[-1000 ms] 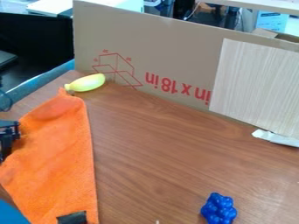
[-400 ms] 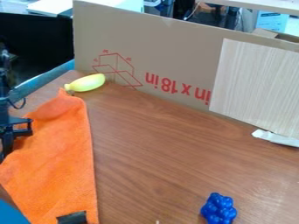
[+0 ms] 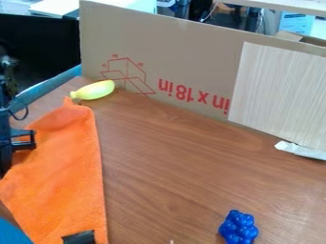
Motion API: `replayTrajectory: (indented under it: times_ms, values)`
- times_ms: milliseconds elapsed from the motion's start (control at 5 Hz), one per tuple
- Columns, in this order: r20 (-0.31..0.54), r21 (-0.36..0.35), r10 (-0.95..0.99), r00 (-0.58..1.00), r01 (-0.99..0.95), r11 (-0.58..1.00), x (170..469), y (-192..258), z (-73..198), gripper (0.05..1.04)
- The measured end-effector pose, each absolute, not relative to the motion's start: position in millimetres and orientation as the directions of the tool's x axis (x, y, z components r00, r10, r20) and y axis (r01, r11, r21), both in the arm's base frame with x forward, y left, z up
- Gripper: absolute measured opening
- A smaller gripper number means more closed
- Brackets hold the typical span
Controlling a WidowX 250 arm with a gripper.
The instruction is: Unfold the cloth from bottom left to the top right
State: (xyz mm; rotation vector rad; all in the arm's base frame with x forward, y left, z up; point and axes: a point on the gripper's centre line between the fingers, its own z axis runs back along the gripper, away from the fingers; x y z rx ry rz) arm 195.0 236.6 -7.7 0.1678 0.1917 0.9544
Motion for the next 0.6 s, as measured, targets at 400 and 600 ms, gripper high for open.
replayTrajectory:
  times_ms: [400, 600]
  values:
    - [-0.077, 0.212, 0.803, 0.591, -0.777, 0.592, 203.3, 221.7, 56.4, 0.051]
    - [-0.081, 0.23, 0.802, 0.592, -0.772, 0.593, 220.6, 210.0, 79.4, 0.051]
